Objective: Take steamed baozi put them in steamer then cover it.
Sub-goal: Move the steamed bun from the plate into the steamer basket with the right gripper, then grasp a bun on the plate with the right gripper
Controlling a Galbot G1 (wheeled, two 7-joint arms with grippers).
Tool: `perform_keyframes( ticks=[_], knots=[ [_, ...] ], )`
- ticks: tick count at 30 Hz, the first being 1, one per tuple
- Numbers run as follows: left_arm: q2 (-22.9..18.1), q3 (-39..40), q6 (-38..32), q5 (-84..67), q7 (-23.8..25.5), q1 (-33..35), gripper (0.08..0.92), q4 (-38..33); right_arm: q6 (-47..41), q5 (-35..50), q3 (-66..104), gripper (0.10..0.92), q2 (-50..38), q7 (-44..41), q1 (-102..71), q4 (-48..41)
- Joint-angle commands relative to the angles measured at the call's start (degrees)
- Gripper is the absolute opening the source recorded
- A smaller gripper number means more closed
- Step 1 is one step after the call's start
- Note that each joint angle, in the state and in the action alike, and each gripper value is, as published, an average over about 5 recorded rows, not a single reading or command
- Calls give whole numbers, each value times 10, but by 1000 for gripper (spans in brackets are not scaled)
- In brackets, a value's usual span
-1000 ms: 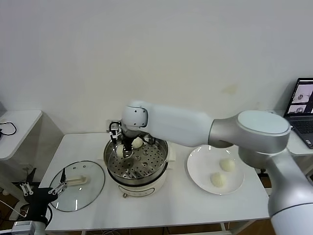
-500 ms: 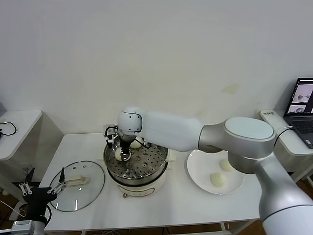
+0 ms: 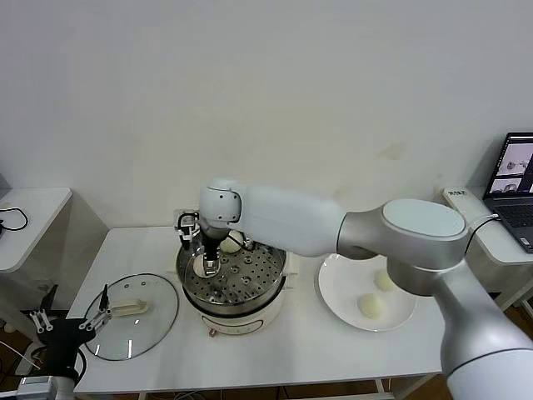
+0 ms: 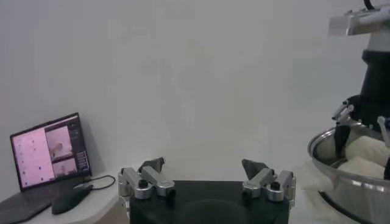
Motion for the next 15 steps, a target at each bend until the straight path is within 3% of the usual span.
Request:
perform_keyframes(
  ticks=[1, 7, 15],
  knots=[
    [1, -1, 0, 0, 0, 1, 823, -1, 8, -1, 0, 823, -53, -44, 51, 54],
    [4, -3, 3, -1, 2, 3, 823, -7, 28, -2, -20, 823, -165, -80, 123, 153],
    [9, 5, 5, 0, 2, 4, 823, -9, 63, -54, -44, 823, -378, -113, 149, 299]
  ],
)
